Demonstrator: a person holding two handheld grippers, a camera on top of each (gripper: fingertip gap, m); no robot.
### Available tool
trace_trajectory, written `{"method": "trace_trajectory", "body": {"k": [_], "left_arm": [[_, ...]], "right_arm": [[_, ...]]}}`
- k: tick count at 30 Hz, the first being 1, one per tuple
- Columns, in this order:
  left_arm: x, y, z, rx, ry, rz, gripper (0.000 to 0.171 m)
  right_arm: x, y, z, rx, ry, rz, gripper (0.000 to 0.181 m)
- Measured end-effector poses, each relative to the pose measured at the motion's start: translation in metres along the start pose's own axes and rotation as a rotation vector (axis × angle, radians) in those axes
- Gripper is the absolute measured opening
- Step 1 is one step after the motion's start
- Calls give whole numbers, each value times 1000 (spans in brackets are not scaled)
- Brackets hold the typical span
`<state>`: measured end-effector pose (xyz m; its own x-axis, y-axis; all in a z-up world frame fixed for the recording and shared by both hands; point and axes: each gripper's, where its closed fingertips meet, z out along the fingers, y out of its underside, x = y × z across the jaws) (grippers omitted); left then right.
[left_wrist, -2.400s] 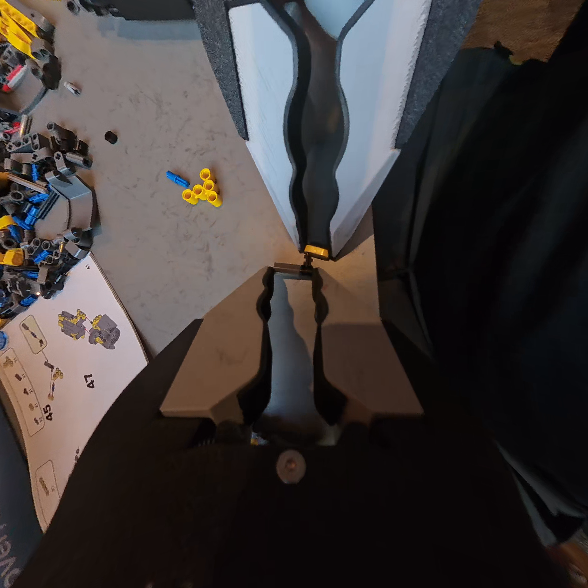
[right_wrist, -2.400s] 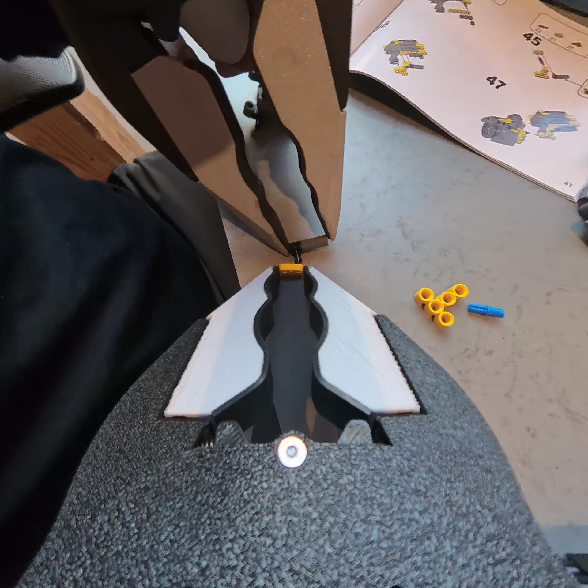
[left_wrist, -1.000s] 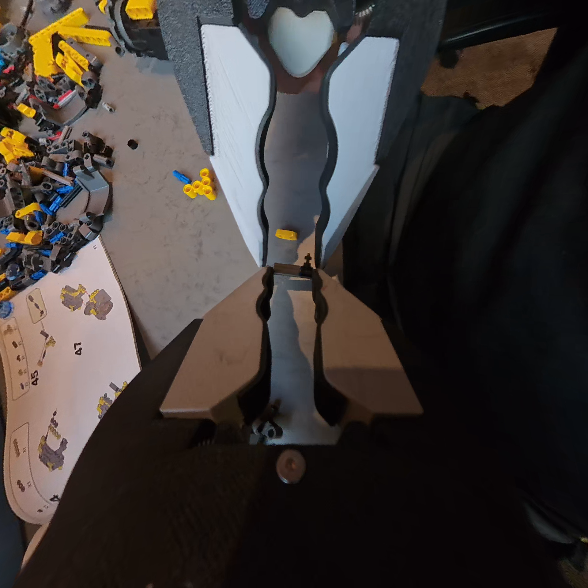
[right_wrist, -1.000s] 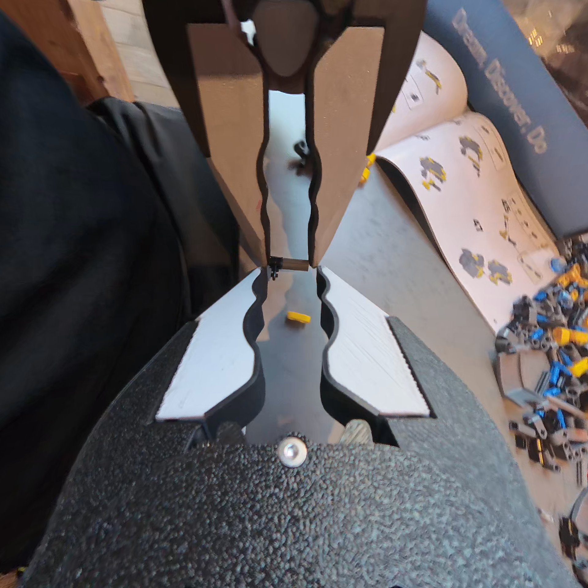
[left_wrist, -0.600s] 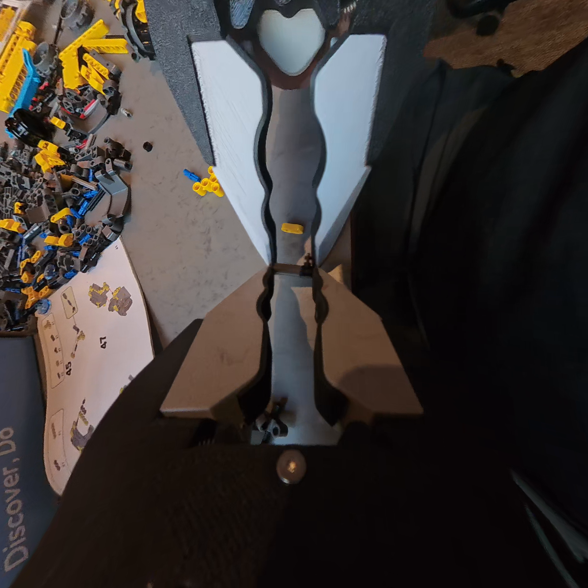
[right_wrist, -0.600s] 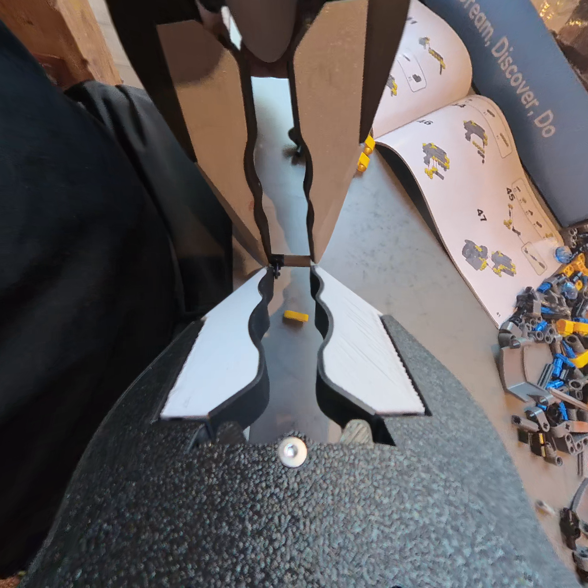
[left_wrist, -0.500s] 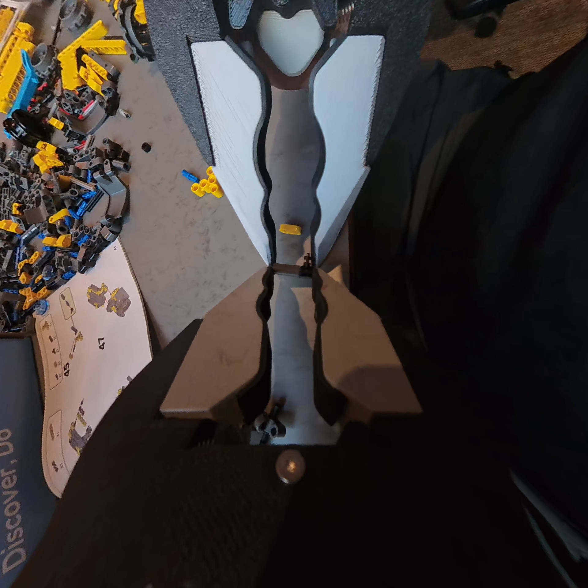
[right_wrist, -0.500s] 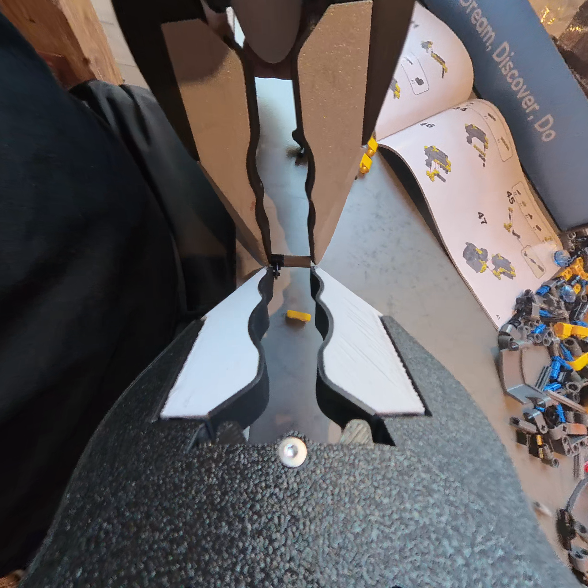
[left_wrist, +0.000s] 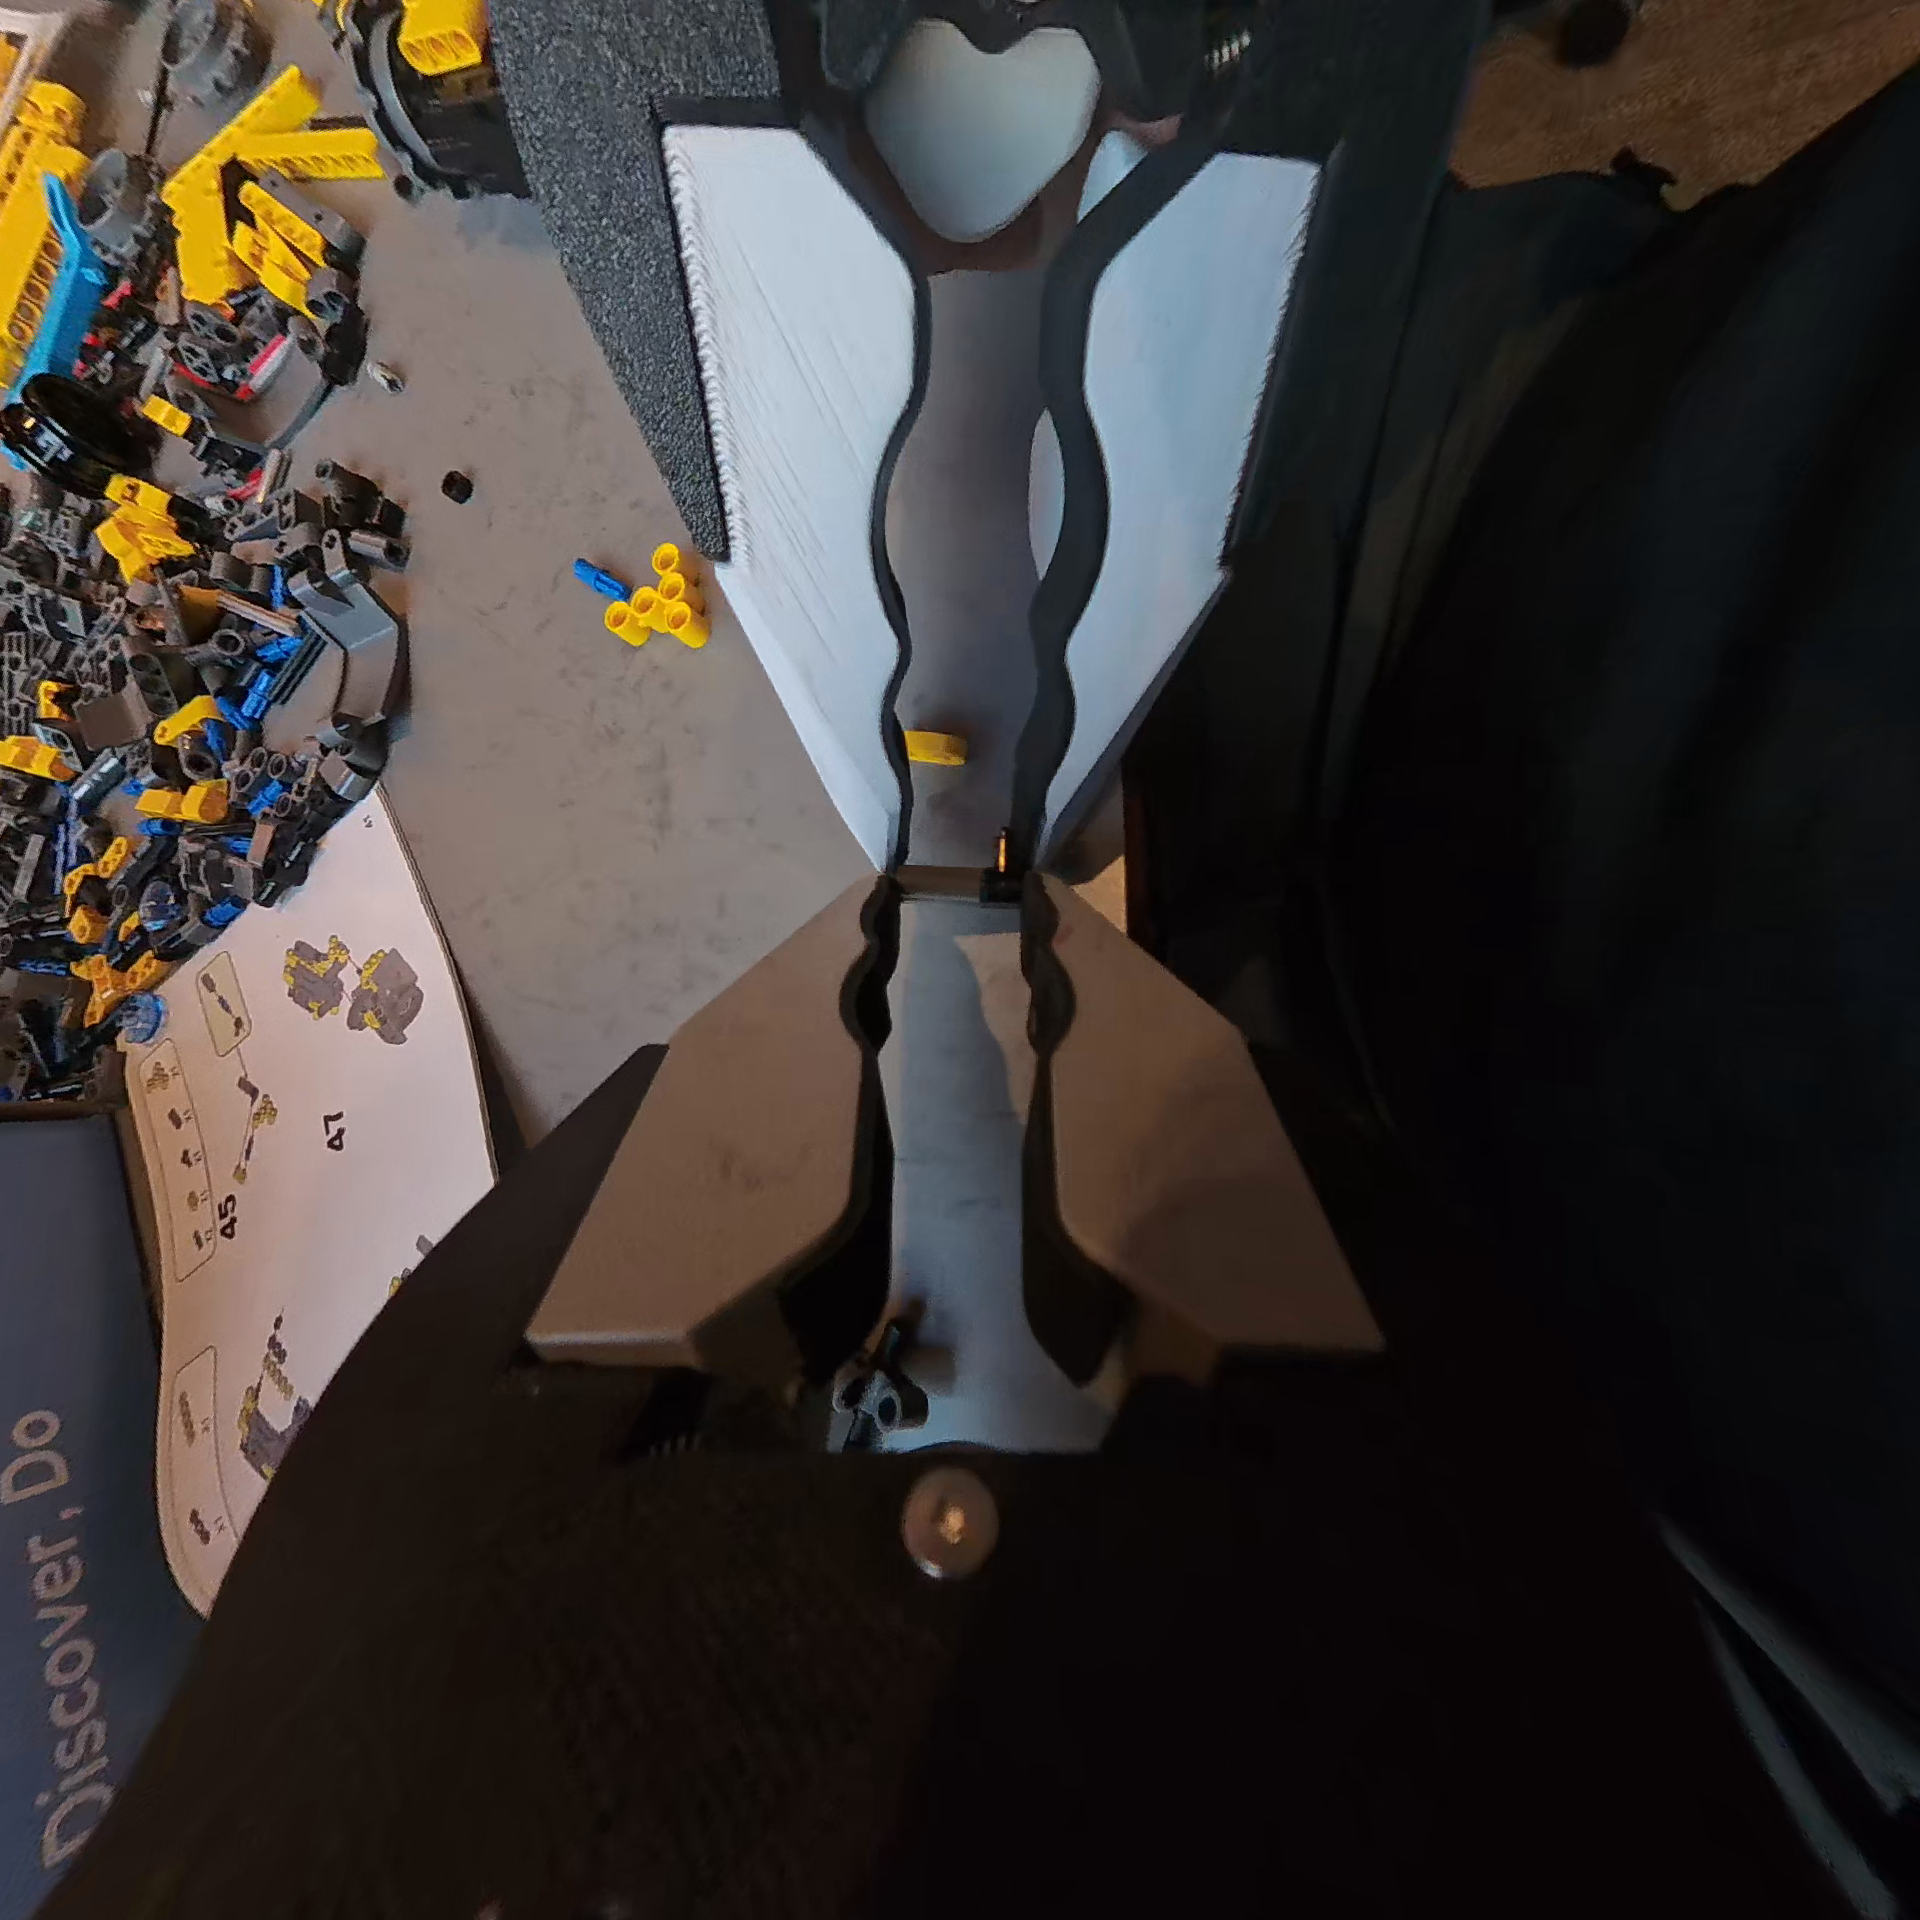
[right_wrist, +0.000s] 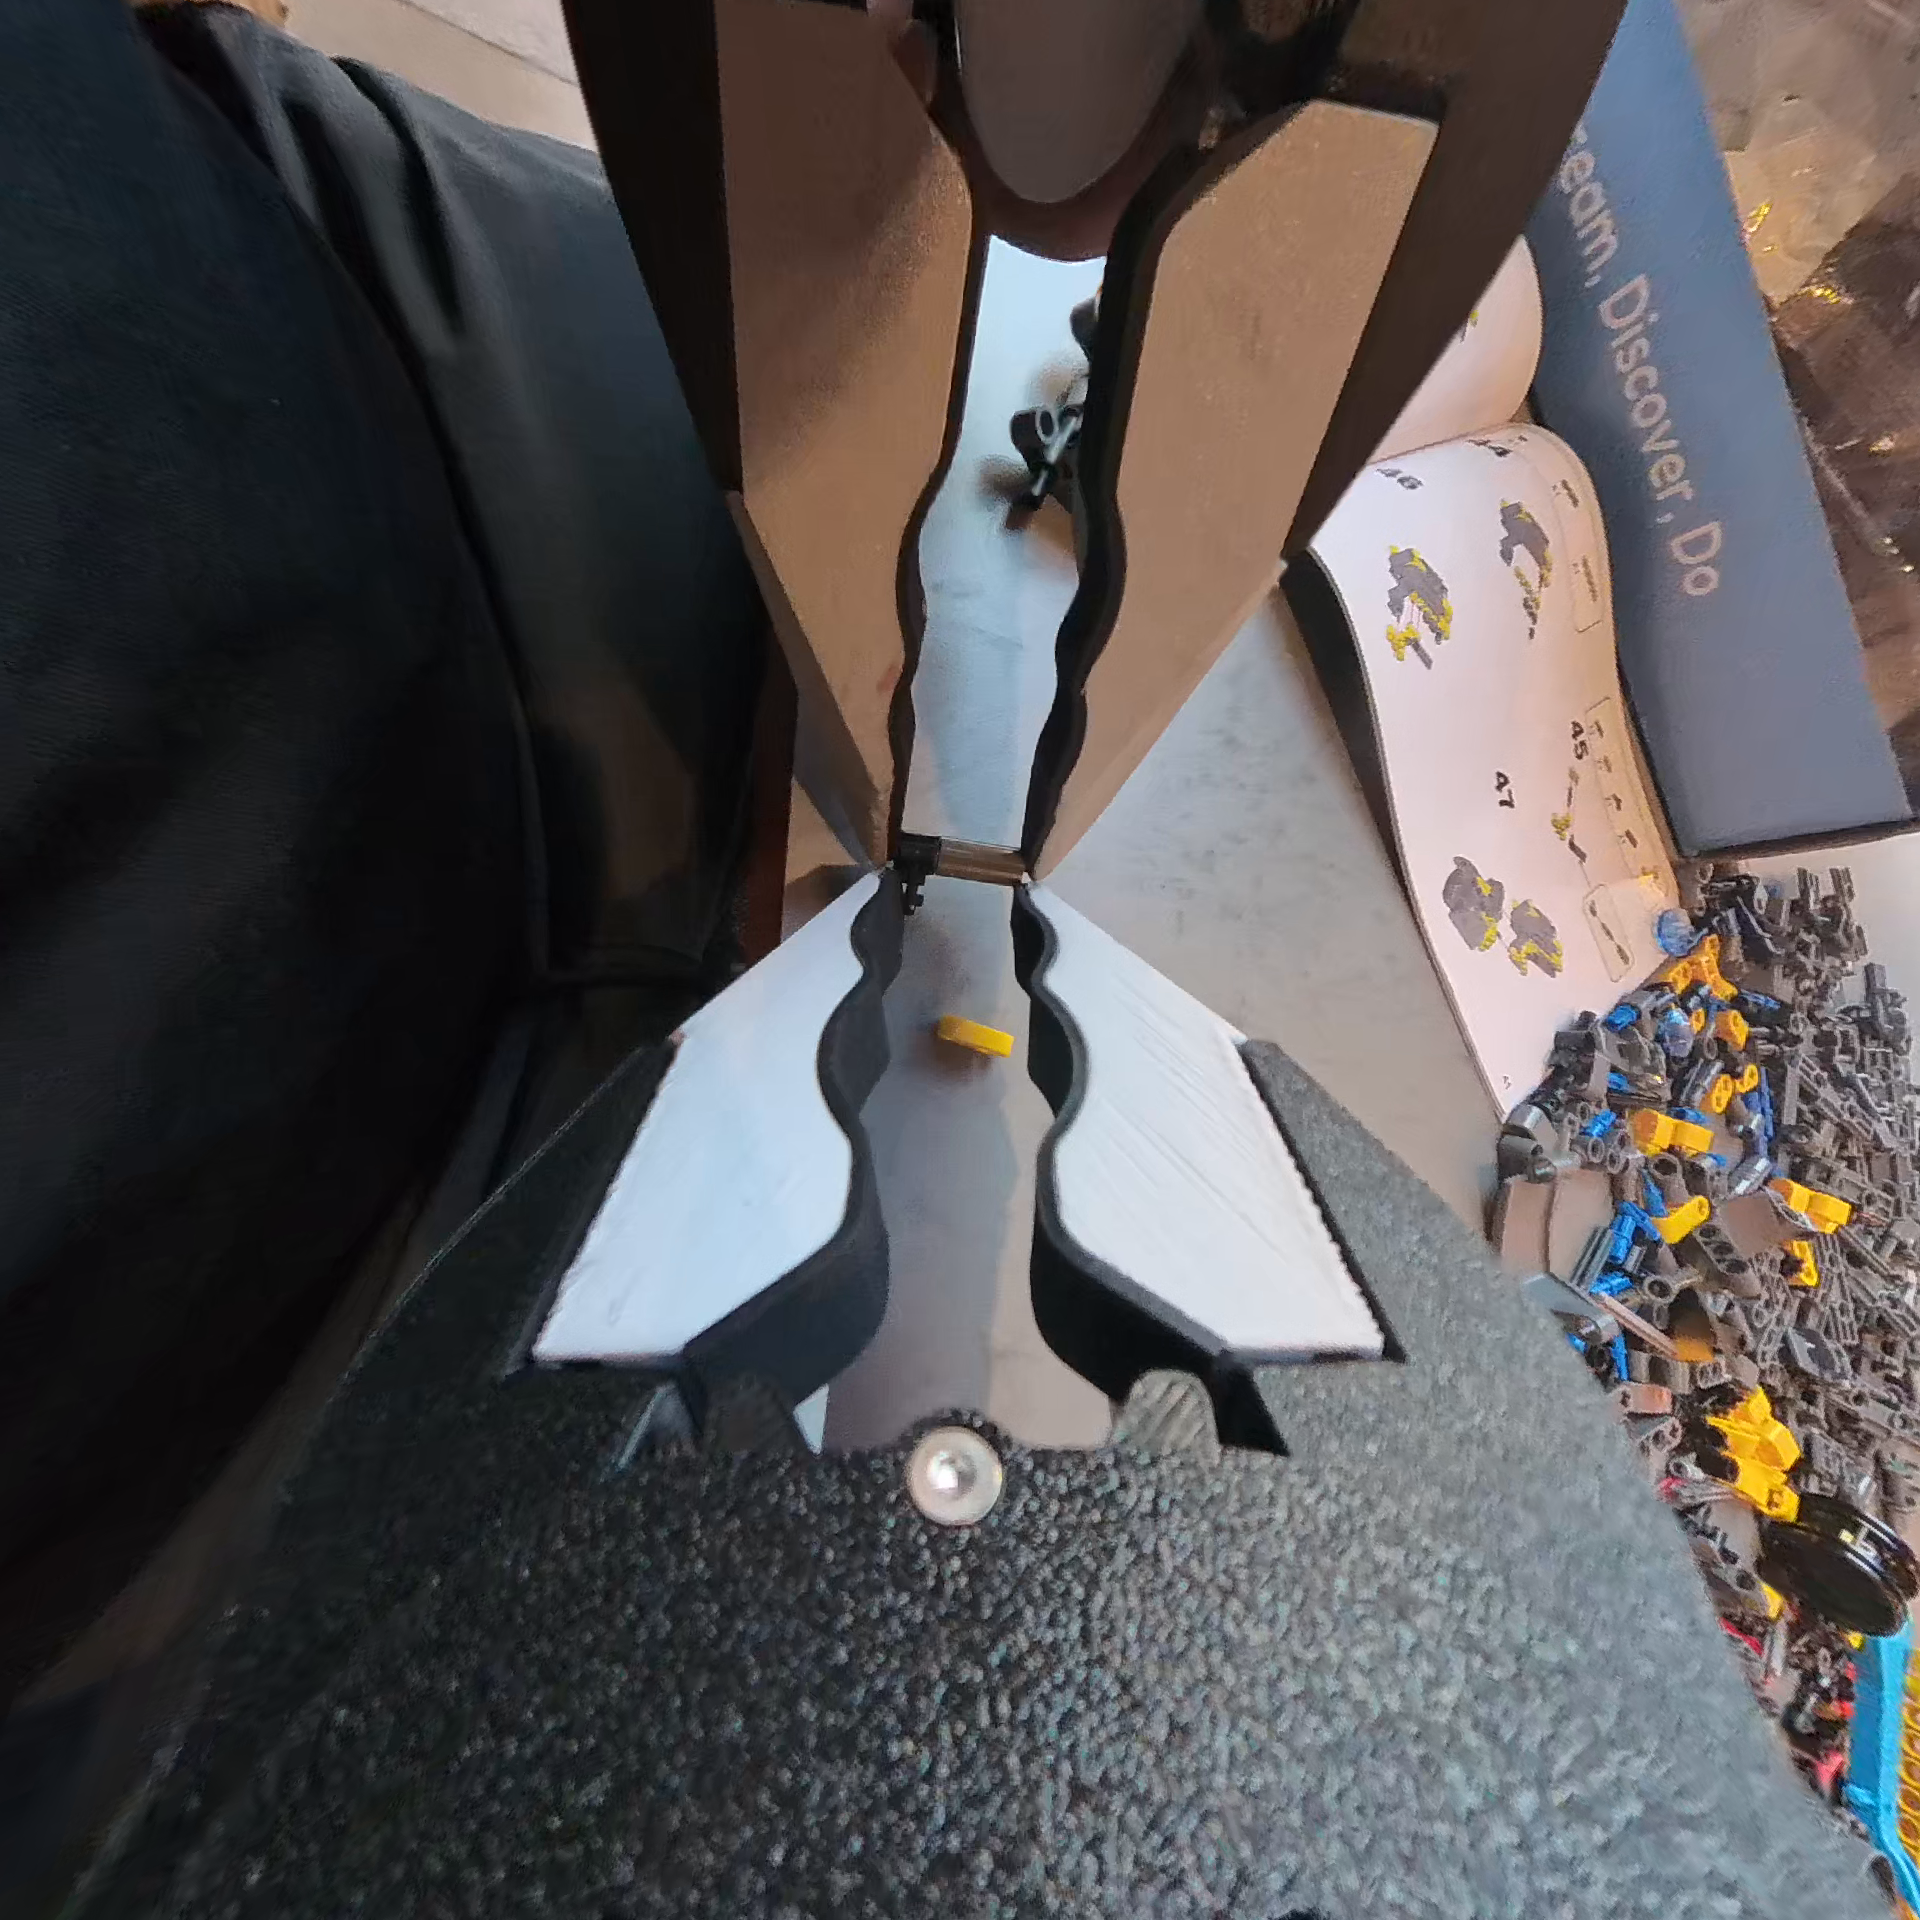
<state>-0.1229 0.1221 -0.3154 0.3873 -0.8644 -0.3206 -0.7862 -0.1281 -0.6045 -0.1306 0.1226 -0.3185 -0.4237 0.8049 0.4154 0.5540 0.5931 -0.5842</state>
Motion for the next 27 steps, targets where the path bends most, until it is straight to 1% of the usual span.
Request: {"method": "trace_trajectory", "body": {"k": [10, 11, 12, 13, 16, 19, 20, 21, 23, 27], "left_arm": [[0, 2, 0, 54, 3, -33, 20], [-2, 2, 0, 54, -6, -24, 20], [-2, 5, 1, 35, 3, -34, 21], [-1, 4, 1, 48, 16, -43, 21], [-3, 4, 2, 56, 55, -95, 21], [-6, 3, 4, 67, 5, -67, 21], [-7, 4, 4, 63, -5, -64, 21], [-8, 7, 5, 49, -20, -62, 21], [-9, 8, 5, 65, -30, -66, 21], [-10, 8, 4, 69, -39, -69, 21]], "right_arm": [[-3, -3, -2, -6, 4, -25, 17], [-7, -3, -2, -5, -13, -31, 0], [-9, -4, -1, -3, -10, -47, 0], [-10, -3, 0, -7, -3, -57, 0], [-8, -2, 0, -13, -48, 23, 1], [-5, 2, 0, -25, -27, 28, 2], [-3, 2, -1, -28, -8, 27, 7], [0, 2, -3, -28, 18, 27, 16], [9, 2, -12, -14, 55, 56, 18], [19, 8, -31, 40, 33, 277, 32]]}}
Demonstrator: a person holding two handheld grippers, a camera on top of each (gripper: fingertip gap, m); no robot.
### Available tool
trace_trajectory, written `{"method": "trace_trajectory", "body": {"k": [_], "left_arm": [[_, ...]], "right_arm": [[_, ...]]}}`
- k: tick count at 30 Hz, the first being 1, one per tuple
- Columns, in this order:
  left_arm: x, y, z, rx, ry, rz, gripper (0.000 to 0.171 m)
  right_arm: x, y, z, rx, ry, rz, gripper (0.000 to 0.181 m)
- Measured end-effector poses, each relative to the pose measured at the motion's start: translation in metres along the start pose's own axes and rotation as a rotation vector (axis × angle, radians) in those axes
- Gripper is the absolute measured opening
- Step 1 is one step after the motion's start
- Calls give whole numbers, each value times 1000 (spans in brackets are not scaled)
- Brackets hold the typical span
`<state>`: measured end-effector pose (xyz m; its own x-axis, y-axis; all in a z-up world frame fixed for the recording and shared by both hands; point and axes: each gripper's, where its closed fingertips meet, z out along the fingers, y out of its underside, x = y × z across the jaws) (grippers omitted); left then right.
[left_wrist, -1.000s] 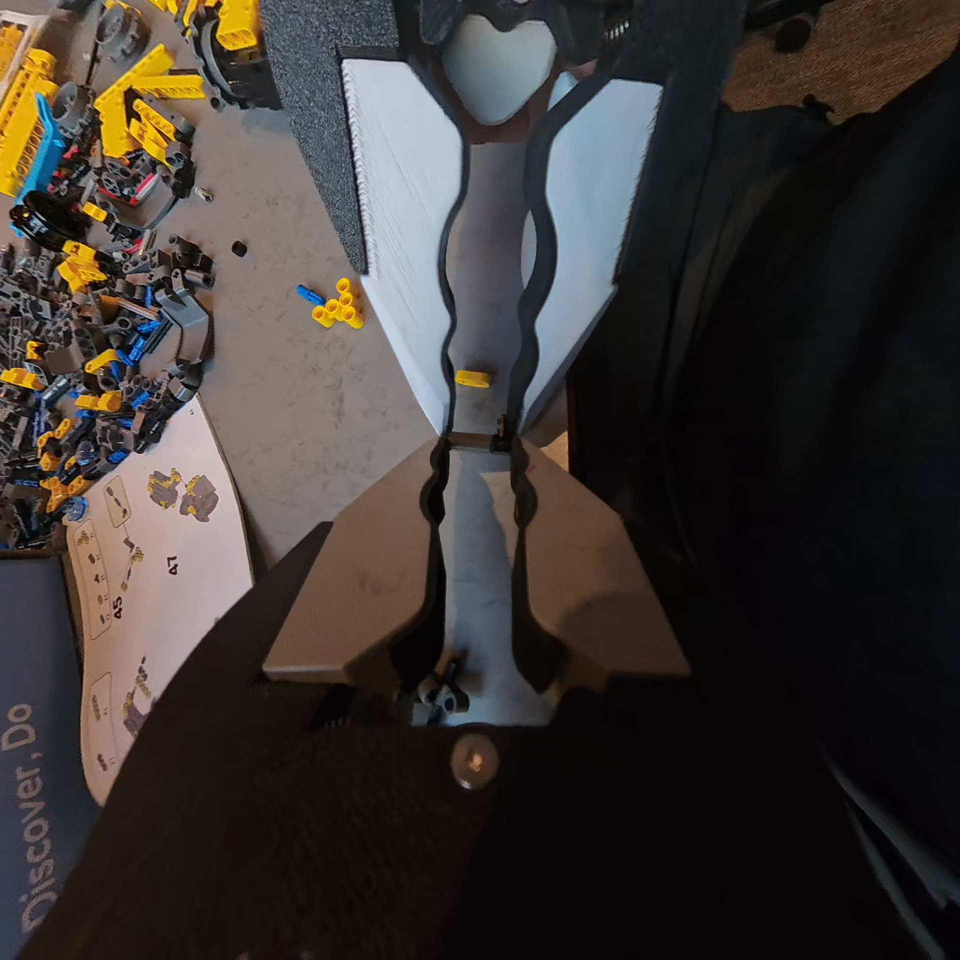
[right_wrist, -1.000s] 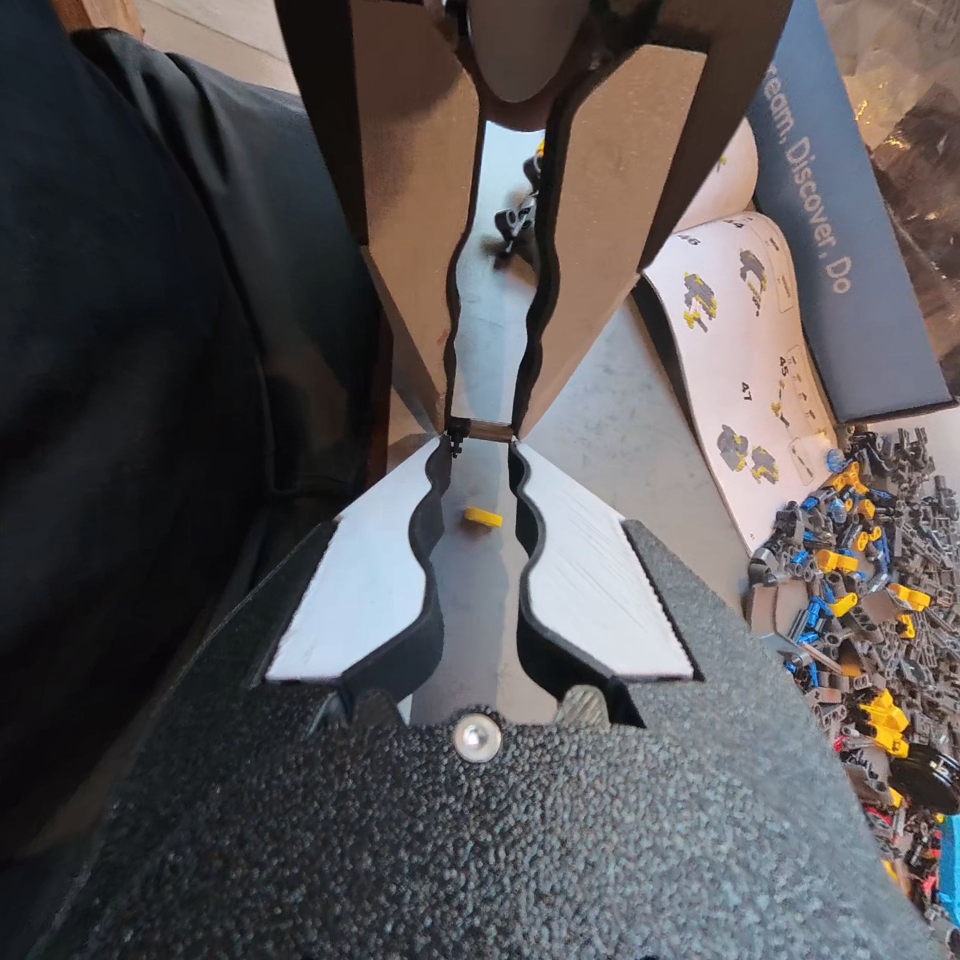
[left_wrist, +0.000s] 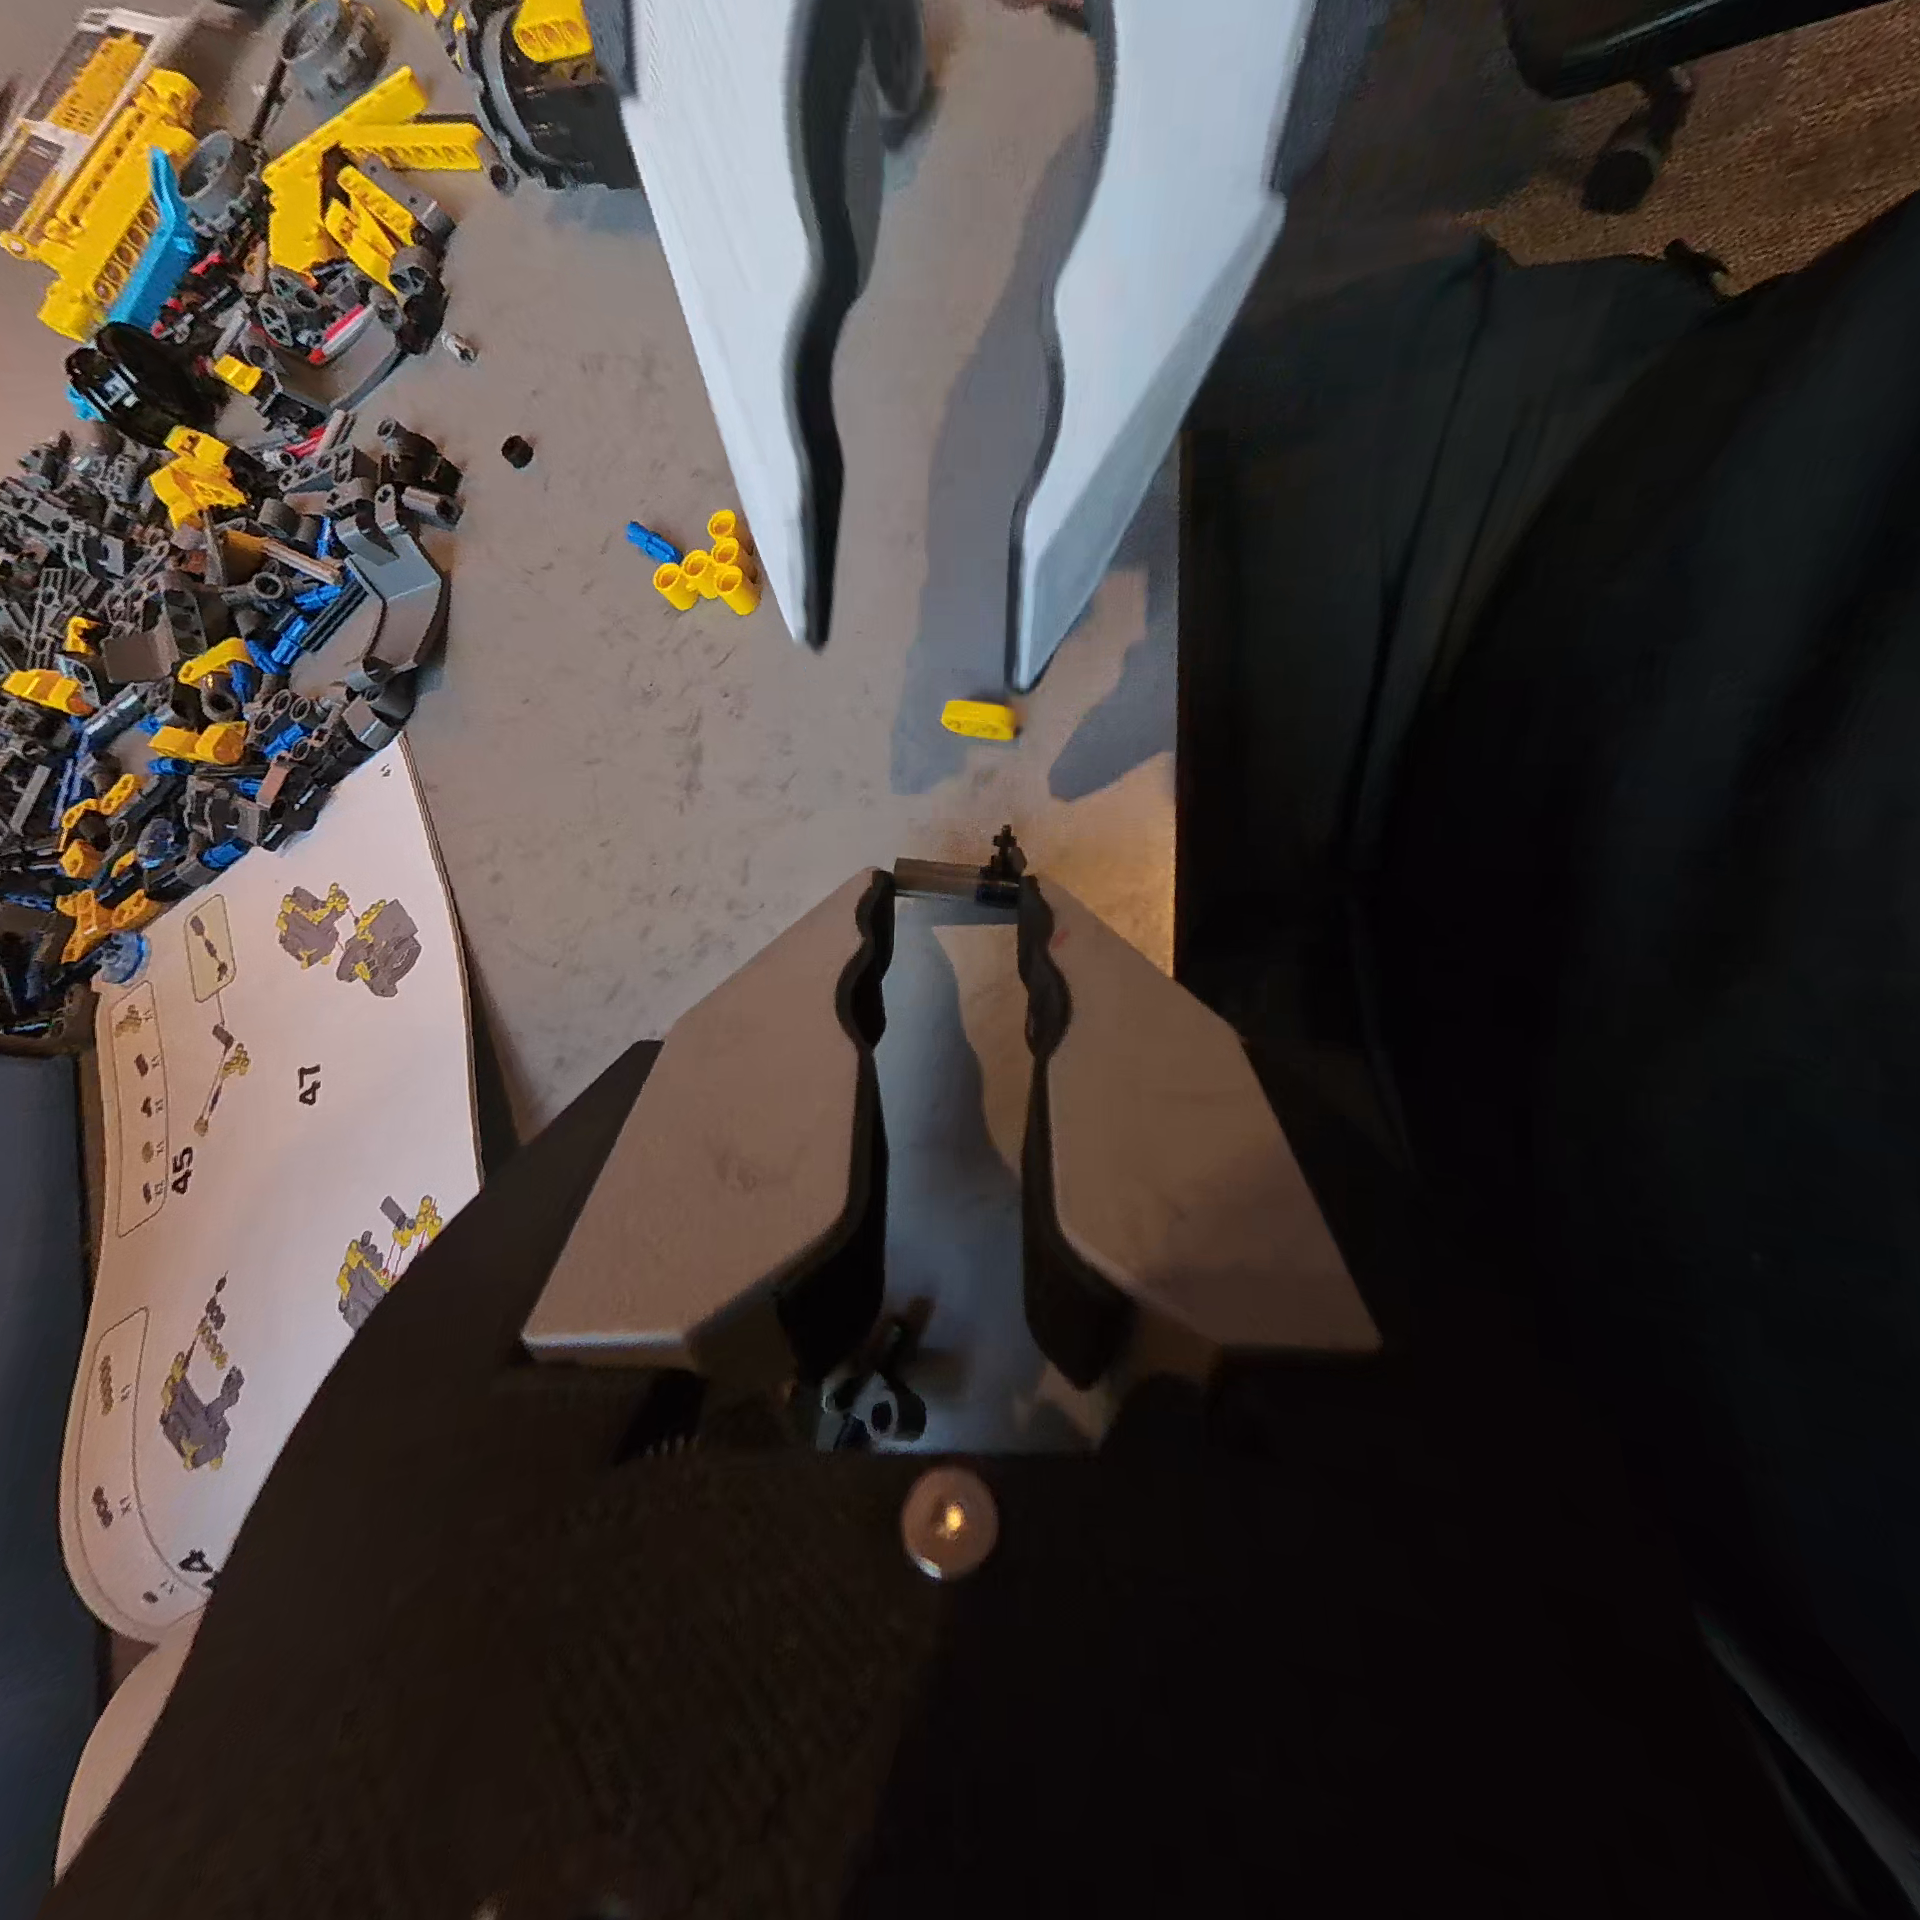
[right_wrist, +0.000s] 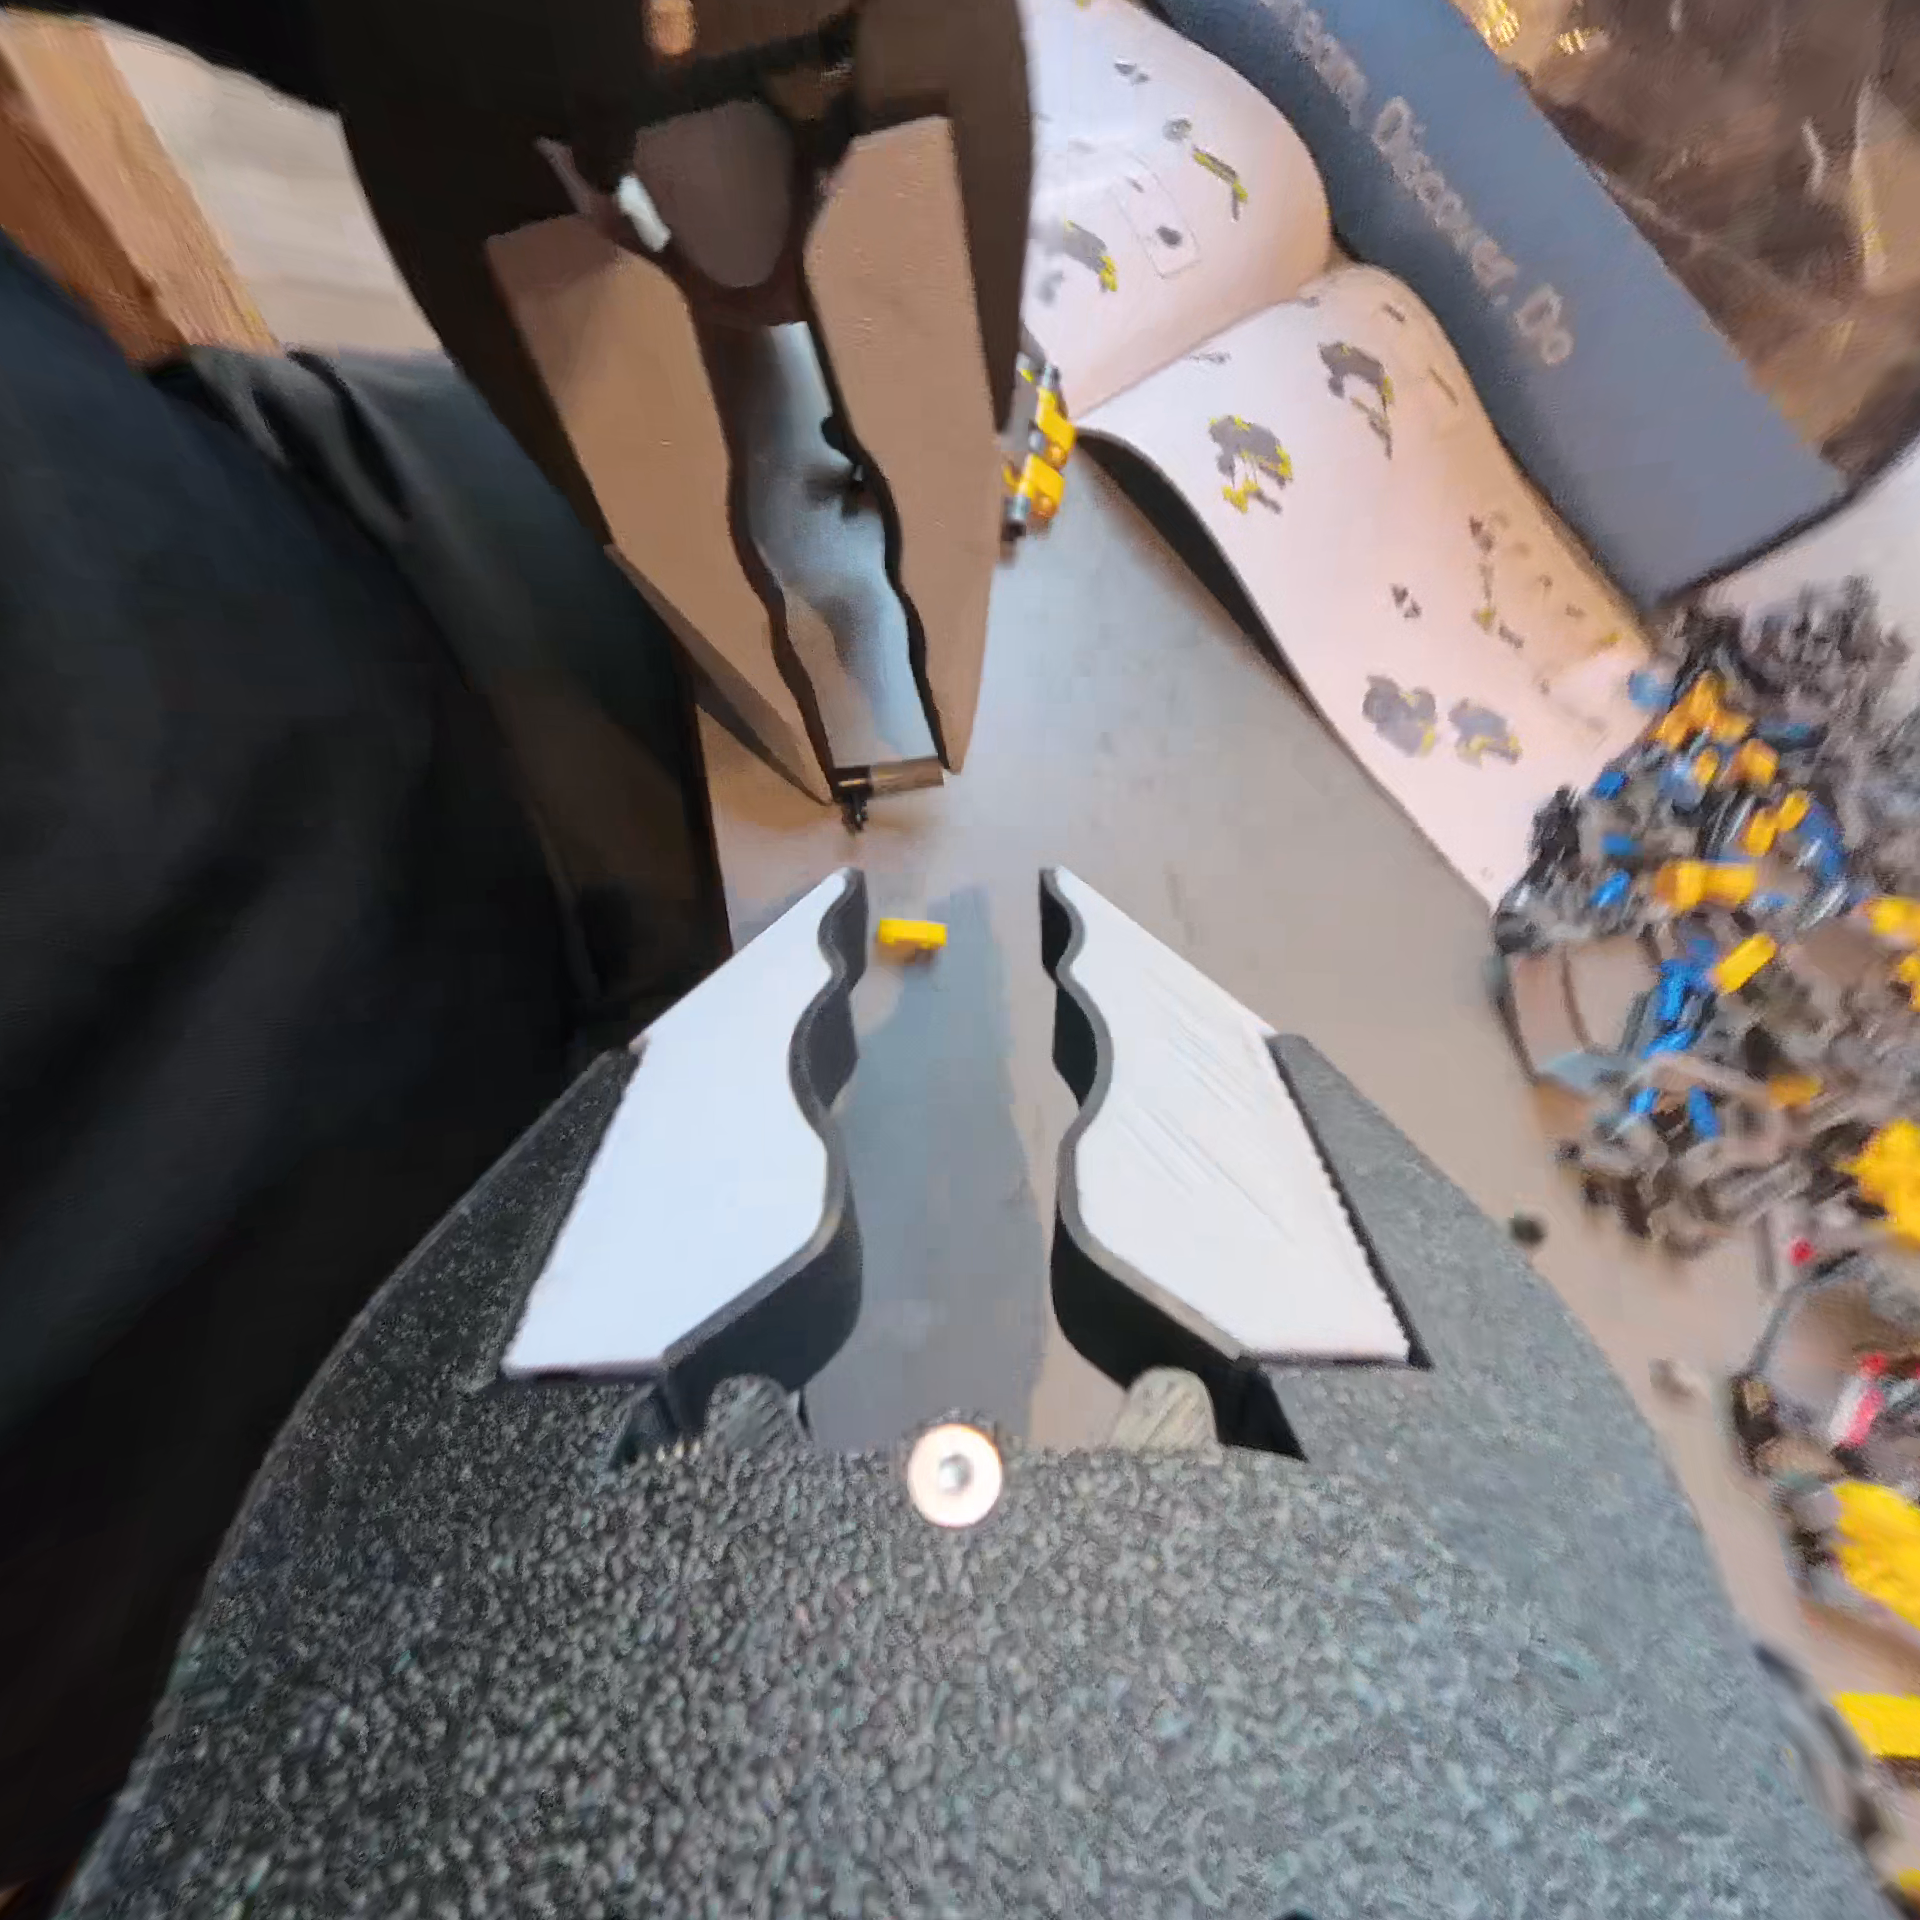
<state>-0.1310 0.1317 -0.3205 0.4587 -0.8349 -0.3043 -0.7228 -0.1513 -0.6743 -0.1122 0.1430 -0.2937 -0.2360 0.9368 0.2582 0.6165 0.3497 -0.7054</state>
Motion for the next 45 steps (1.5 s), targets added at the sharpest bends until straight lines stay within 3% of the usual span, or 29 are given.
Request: {"method": "trace_trajectory", "body": {"k": [4, 13, 15, 45], "left_arm": [[0, 0, 1, 5, 12, -30, 21], [1, -2, 5, -26, 95, -126, 21], [-1, -3, 7, -25, 107, -144, 21], [2, -13, 17, 14, 146, -204, 21]], "right_arm": [[-2, 18, -1, -35, -48, 207, 41], [-11, 24, 17, -39, -133, 259, 25], [-14, 22, 18, -29, -180, 272, 14], [-20, 22, 16, 6, -376, 141, 14]]}}
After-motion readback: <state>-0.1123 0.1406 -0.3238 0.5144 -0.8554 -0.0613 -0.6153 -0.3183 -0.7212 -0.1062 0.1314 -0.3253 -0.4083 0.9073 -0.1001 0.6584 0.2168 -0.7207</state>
